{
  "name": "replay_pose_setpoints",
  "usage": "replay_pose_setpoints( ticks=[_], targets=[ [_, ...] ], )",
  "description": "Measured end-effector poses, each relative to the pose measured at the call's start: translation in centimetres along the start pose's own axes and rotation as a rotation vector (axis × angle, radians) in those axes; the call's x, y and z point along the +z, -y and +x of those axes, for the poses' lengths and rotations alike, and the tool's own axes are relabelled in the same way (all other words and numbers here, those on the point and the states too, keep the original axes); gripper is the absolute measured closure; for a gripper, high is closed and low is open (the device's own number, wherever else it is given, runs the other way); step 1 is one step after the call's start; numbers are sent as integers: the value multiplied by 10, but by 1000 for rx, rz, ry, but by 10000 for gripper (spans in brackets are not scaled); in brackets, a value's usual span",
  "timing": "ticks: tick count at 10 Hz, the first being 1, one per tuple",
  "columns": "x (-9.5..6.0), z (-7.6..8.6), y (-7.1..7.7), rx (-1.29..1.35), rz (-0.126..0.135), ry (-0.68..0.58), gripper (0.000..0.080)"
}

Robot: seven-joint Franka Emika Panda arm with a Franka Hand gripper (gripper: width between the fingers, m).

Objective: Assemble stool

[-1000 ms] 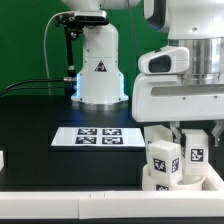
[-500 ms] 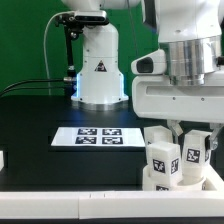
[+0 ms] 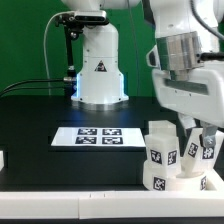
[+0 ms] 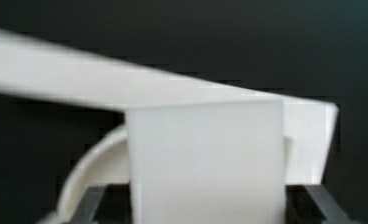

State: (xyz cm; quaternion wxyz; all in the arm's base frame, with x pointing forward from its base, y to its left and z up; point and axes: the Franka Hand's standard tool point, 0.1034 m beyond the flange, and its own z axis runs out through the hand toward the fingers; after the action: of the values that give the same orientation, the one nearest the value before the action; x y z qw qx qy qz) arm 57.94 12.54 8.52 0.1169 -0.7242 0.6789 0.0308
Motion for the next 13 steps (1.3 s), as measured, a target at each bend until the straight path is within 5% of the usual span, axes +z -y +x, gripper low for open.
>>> replay_pose_setpoints(
  ticks=[3, 5, 7, 8, 9, 10, 13],
  targets=[
    [2, -1, 3, 273, 47, 19, 462],
    [3, 0, 1, 299, 43, 23, 462],
    [4, -1, 0, 295, 42, 23, 396],
    [4, -1, 0, 285, 41, 23, 221],
    [5, -1, -4, 162, 1, 34, 172],
    [-1, -1, -1, 56, -11, 48, 172],
    [-16, -8, 8, -342, -16, 64, 151]
  ],
)
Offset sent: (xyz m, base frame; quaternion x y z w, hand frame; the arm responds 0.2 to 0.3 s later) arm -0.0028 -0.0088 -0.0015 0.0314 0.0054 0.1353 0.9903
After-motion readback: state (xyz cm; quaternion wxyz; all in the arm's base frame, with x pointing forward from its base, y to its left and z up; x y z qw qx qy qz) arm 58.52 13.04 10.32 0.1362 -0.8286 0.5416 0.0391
